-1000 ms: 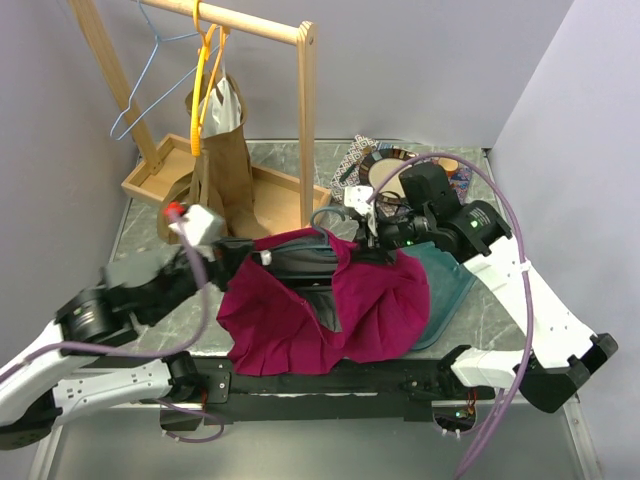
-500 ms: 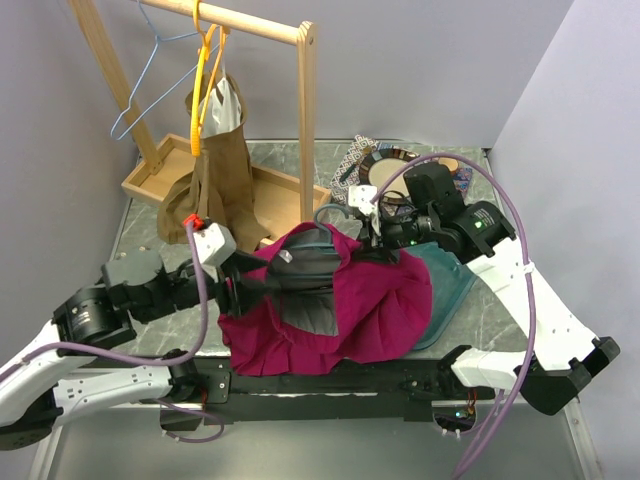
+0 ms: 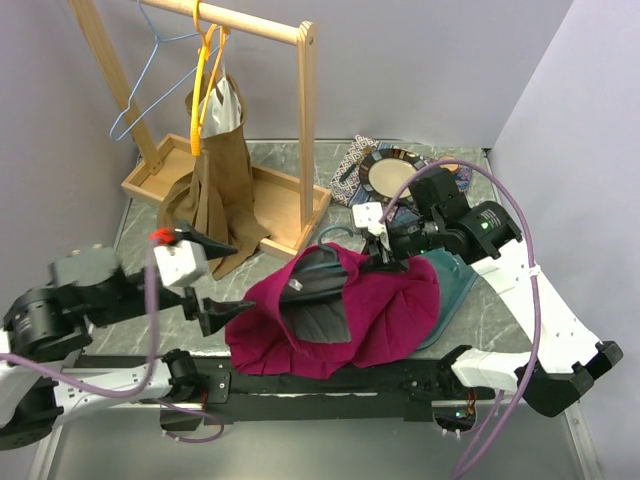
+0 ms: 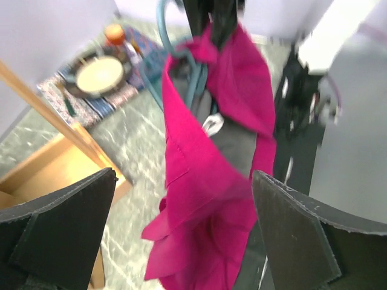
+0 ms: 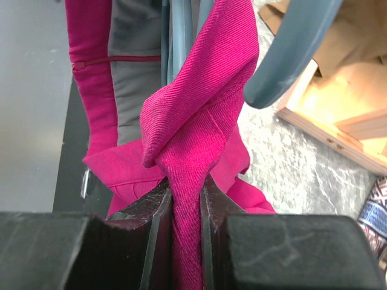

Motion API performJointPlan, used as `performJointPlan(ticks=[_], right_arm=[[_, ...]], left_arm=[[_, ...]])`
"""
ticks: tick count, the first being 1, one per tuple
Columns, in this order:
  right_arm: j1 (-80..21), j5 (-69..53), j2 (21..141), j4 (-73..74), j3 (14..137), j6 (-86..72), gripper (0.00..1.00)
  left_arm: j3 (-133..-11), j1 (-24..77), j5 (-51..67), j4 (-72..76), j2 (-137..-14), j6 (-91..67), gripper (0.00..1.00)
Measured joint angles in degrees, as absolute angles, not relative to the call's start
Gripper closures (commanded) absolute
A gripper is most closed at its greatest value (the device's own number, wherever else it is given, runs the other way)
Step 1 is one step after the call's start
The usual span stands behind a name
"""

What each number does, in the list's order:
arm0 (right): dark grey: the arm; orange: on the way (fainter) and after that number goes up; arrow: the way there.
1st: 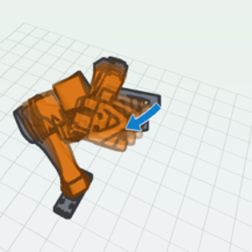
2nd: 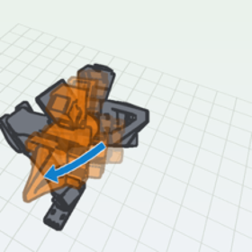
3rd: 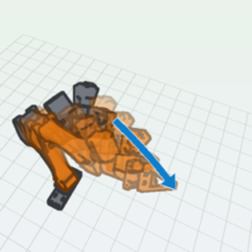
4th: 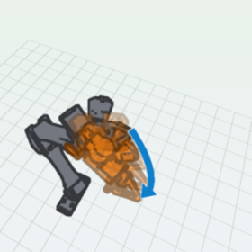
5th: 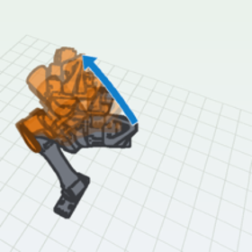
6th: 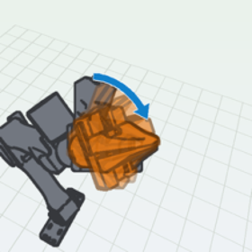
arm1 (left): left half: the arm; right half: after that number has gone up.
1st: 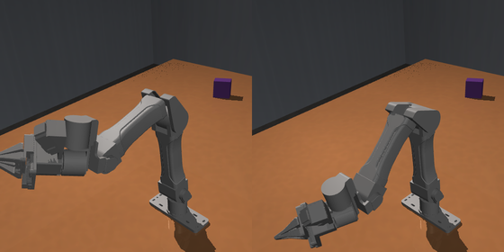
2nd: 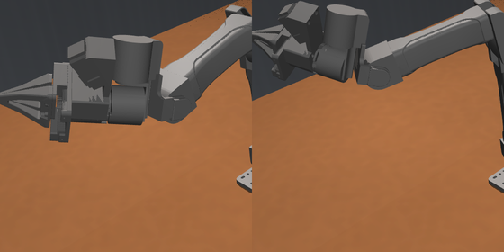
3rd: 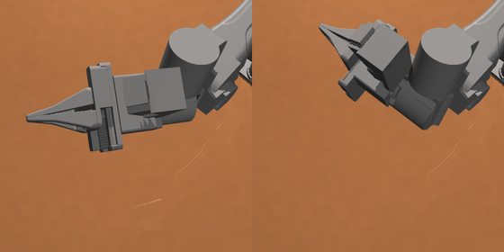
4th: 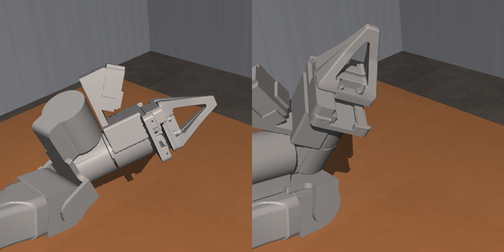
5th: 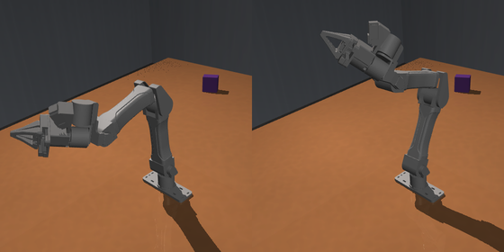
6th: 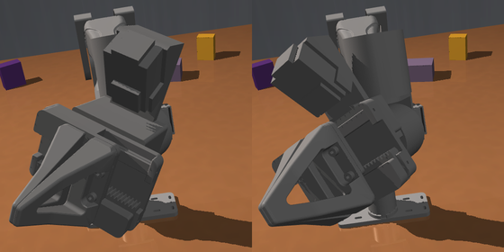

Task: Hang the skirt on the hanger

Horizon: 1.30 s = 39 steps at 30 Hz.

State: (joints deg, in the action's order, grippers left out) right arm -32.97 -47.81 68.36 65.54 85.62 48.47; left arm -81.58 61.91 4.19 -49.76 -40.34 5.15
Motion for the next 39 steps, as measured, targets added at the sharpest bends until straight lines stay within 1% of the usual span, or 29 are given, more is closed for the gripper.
performJointPlan(ticks=[6,9,11,12,13,14,15,16,17,18,26,27,28,29,30,32,33,36,38,39], right_arm=[[-34.1,-49.6,68.4,67.9,86.0,51.8,1.00],[-35.0,-49.6,68.8,68.6,87.0,52.4,1.00],[-35.3,-49.8,68.9,68.7,87.2,52.6,1.00],[-35.4,-50.0,68.9,68.8,87.2,52.8,1.00],[-35.5,-50.2,68.9,68.8,87.2,53.0,1.00],[-35.5,-50.4,68.9,68.8,87.2,53.1,1.00],[-35.5,-50.6,68.9,68.8,87.2,53.3,1.00],[-35.5,-50.7,68.9,68.8,87.2,53.4,1.00],[-35.5,-50.8,68.9,68.8,87.2,53.5,1.00],[-35.5,-51.1,68.9,68.8,87.1,53.5,1.00],[-35.8,-52.4,68.5,69.1,85.2,53.2,1.00],[-35.9,-52.7,68.4,68.5,84.8,52.8,0.97],[-35.9,-53.0,68.3,67.7,84.3,52.1,0.91],[-36.0,-53.2,68.1,66.7,83.9,51.5,0.80],[-36.1,-53.5,68.0,65.7,83.6,50.4,0.64],[-36.1,-53.6,67.6,63.7,83.1,48.0,0.49],[-36.1,-53.5,67.4,62.9,83.1,46.9,0.39],[-35.2,-52.6,66.4,59.4,83.1,42.4,0.29],[-34.2,-52.0,65.8,57.4,83.1,40.3,0.26],[-33.2,-51.9,65.6,56.5,83.1,39.3,0.22]], left_arm=[[-77.2,61.9,9.8,-50.9,-47.4,7.9,0.01],[-75.2,61.9,12.4,-50.5,-52.3,8.5,0.07],[-74.2,61.9,13.4,-50.5,-55.1,9.0,0.18],[-74.0,61.9,13.9,-50.6,-56.3,9.3,0.23],[-73.9,61.9,14.3,-50.5,-57.1,9.4,0.34],[-73.9,61.9,14.5,-50.5,-57.7,9.5,0.40],[-73.9,61.9,14.7,-50.5,-58.1,9.3,0.49],[-73.9,61.9,15.0,-50.5,-58.4,9.5,0.83],[-73.8,61.9,15.2,-50.5,-58.5,9.1,0.97],[-73.5,61.9,15.2,-50.1,-58.5,8.8,0.99],[-66.3,61.5,13.6,-42.8,-54.0,4.2,0.99],[-65.9,61.5,13.3,-42.4,-53.4,3.7,0.99],[-65.8,61.6,12.9,-42.2,-52.9,3.3,0.99],[-65.7,61.6,12.3,-42.1,-52.3,2.8,0.99],[-65.7,61.6,11.9,-41.9,-51.9,2.3,0.99],[-65.8,61.6,10.4,-41.8,-50.8,0.7,0.99],[-65.8,61.6,9.7,-42.7,-50.3,-0.1,0.99],[-65.8,61.6,7.3,-45.4,-48.2,-3.2,0.99],[-65.8,61.6,5.6,-47.0,-46.5,-5.6,0.99],[-65.8,61.7,4.5,-48.1,-45.0,-6.9,0.99]])
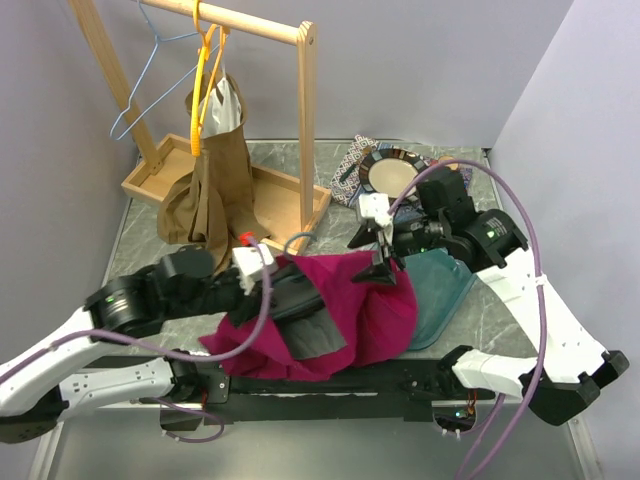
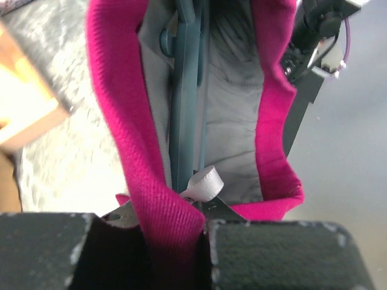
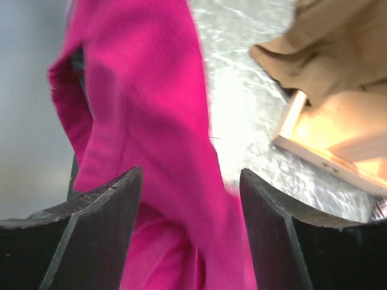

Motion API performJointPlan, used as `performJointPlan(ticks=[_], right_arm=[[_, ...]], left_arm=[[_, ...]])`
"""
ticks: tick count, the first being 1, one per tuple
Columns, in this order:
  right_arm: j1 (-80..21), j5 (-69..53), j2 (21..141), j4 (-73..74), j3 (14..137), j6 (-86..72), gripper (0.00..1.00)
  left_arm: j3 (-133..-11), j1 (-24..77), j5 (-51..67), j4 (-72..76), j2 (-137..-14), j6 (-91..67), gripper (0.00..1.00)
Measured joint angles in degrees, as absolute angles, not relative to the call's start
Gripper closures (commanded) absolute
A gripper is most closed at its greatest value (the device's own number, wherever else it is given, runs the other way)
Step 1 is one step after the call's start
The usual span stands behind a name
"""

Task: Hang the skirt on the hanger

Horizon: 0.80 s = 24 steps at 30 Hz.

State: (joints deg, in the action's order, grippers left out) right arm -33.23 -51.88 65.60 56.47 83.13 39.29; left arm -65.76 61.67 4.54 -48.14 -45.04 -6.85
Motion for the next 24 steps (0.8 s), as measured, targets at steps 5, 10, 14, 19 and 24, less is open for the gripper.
performJointPlan(ticks=[5,10,14,19,24], right_arm=[[-27.9,-52.2,65.4,53.9,83.1,36.2,0.17],[-18.9,-54.9,63.0,51.4,82.7,33.2,0.13],[-12.0,-58.7,57.9,45.4,76.3,29.6,0.11],[-6.2,-64.9,54.9,38.6,65.9,24.8,0.11],[-1.8,-70.5,56.2,33.5,58.0,20.9,0.11]], left_arm=[[-65.9,61.7,-3.2,-52.2,-38.6,-12.0,0.99],[-70.7,61.7,-14.6,-57.0,-37.7,-16.1,0.99],[-80.9,61.7,-22.9,-61.3,-43.5,-17.3,0.99],[-94.5,61.7,-32.5,-64.6,-52.2,-16.5,0.99],[-103.5,61.7,-39.3,-66.9,-58.8,-13.5,0.99]])
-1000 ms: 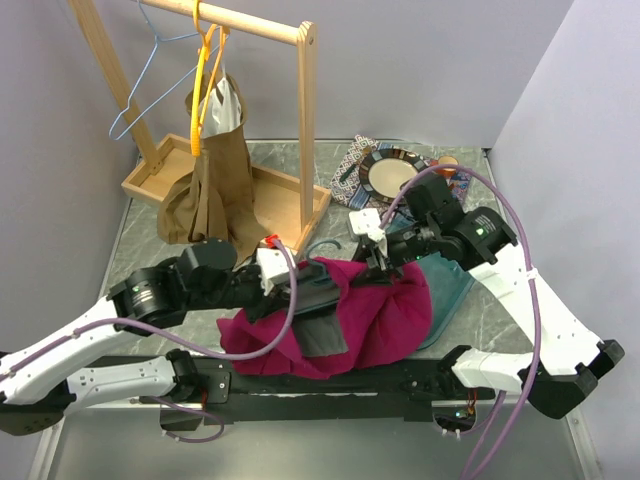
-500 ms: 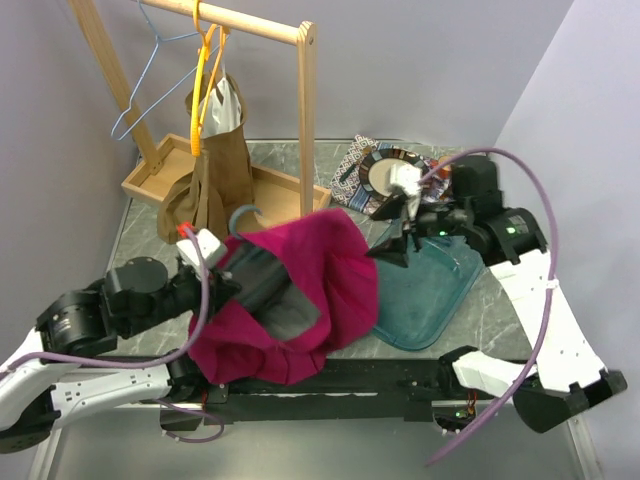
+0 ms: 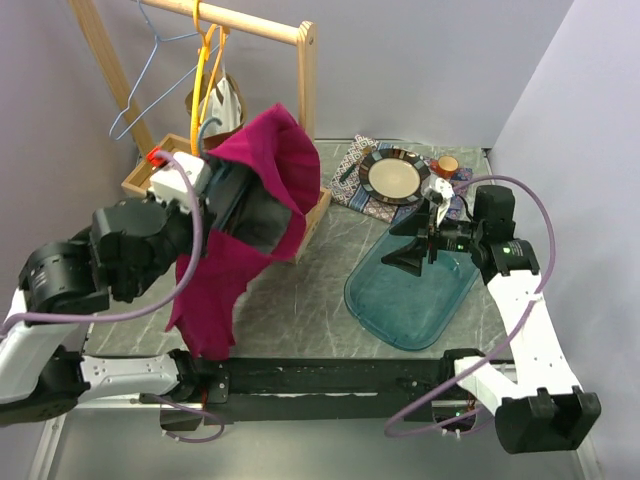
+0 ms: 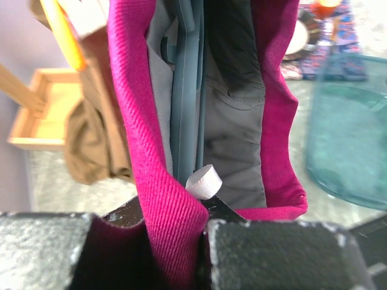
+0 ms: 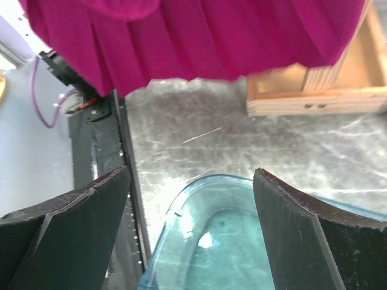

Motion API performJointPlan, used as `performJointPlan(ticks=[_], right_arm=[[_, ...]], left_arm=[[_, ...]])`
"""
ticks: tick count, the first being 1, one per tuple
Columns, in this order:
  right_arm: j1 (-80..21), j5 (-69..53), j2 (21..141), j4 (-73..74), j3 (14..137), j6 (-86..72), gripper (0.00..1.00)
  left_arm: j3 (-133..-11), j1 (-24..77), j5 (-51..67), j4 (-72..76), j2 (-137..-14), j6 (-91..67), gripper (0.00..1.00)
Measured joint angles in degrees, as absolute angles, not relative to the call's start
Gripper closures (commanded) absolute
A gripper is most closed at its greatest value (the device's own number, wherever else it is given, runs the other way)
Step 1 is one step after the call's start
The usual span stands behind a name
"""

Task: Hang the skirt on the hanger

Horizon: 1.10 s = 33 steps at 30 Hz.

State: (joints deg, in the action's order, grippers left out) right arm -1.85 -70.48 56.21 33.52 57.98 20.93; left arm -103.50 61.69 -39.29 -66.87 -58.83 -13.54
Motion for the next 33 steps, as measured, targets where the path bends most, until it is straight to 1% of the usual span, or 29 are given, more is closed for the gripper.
performJointPlan(ticks=[5,9,12,16,24,33], right_arm=[[-0.7,-74.1,56.8,31.8,56.5,20.1,0.10],[-0.7,-75.9,54.9,28.4,53.9,18.4,0.11],[-0.7,-76.6,53.4,26.7,52.4,17.0,0.10],[-0.7,-77.6,52.5,24.8,51.7,15.6,0.10],[-0.7,-78.8,52.1,23.1,51.3,14.1,0.10],[-0.7,-79.2,52.1,23.1,51.3,13.9,0.11]], left_arm=[[-106.0,60.8,-42.4,-66.5,-63.5,-9.0,0.99],[-105.8,53.8,-40.1,-64.0,-66.9,-4.8,0.99],[-102.9,44.5,-34.0,-59.9,-68.1,-2.4,0.99],[-102.0,36.4,-25.9,-57.2,-69.6,-0.6,0.99],[-105.6,30.8,-14.2,-53.3,-73.9,0.9,0.99],[-115.8,23.7,-5.1,-47.9,-83.1,0.3,0.99]])
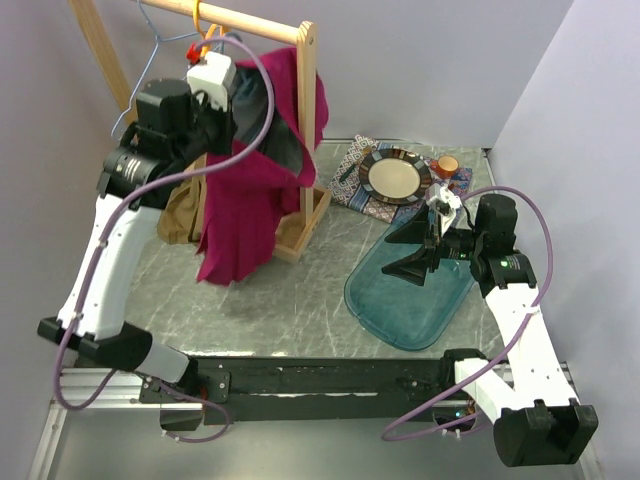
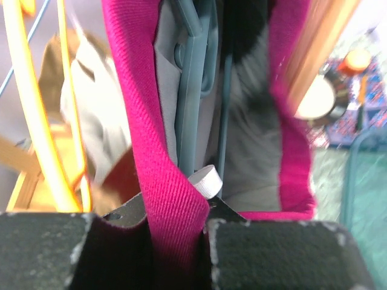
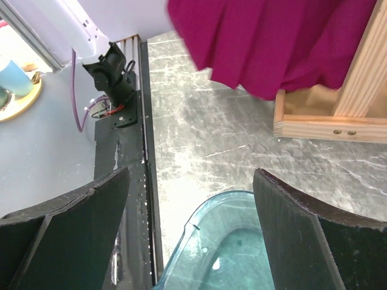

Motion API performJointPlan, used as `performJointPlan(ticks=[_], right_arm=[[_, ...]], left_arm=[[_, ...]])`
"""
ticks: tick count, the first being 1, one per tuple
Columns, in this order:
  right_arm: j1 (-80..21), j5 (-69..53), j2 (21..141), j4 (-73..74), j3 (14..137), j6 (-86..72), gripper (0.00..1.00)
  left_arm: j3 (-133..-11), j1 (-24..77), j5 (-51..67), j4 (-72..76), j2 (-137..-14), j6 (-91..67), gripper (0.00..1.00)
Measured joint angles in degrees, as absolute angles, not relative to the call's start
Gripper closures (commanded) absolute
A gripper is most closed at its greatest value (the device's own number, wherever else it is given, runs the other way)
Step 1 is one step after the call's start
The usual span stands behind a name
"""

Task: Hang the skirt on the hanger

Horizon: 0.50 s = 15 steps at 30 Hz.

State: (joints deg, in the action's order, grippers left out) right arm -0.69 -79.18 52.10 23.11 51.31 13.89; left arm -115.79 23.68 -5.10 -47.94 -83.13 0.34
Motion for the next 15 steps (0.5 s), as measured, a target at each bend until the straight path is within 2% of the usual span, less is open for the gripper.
performJointPlan(ticks=[15], right_arm=[[-0.7,-80.1,51.8,21.4,50.9,12.5,0.11]], left_arm=[[-125.4,19.8,4.9,-38.0,-96.7,-5.3,0.99]])
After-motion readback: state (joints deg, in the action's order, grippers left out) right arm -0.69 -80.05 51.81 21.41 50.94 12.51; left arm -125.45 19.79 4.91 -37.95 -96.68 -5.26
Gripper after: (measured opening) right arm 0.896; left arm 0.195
